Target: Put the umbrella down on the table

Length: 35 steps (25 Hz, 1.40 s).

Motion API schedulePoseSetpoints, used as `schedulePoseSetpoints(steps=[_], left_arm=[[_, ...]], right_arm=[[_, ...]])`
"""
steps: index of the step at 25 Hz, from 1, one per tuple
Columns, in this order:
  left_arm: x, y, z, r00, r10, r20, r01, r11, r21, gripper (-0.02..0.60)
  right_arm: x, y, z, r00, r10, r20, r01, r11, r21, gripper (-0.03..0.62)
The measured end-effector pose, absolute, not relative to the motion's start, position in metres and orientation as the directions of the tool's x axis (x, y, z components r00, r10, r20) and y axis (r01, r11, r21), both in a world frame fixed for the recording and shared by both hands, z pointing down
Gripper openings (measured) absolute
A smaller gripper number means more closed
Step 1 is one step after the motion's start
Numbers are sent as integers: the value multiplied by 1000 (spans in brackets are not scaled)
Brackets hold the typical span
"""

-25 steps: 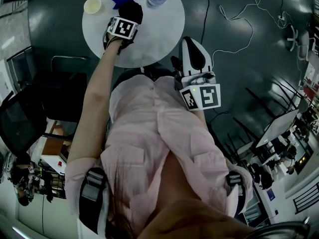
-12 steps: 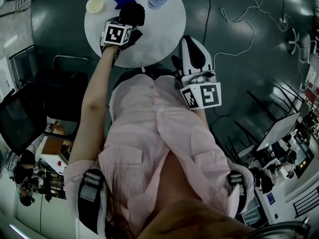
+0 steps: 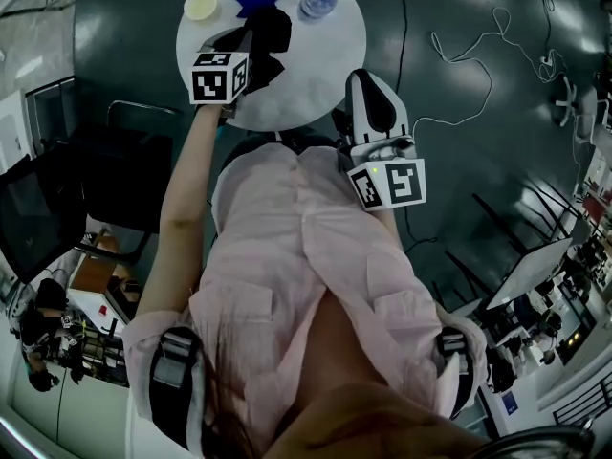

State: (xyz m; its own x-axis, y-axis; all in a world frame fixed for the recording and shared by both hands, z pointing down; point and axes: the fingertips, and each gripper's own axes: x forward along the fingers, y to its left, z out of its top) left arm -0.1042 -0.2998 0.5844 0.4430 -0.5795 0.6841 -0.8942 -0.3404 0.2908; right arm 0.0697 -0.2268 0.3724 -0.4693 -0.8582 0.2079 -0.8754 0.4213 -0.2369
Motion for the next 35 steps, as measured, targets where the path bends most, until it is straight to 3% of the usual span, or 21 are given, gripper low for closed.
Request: schedulePoseSetpoints(steps=[4, 10, 18, 24, 35], left_arm=[[-110, -303, 532, 432, -679, 594, -902, -325, 284, 20], [-120, -290, 405, 423, -838, 346, -906, -378, 193, 18], [-143, -229, 288, 340, -938, 59, -940, -338, 45, 18], [-164, -179, 277, 278, -961, 19, -960, -277, 46, 18], [-157, -140, 316, 254, -964, 79, -963, -245, 117, 18]], right_arm=[[67, -224, 369, -484, -854, 192, -867, 439, -236, 34], [61, -227, 360, -507, -848, 155, -854, 470, -222, 34], [50, -218, 346, -535, -836, 125, -838, 506, -205, 34], [44, -207, 341, -557, -823, 107, -824, 533, -190, 34], [39, -194, 333, -585, -806, 89, -807, 568, -163, 33]])
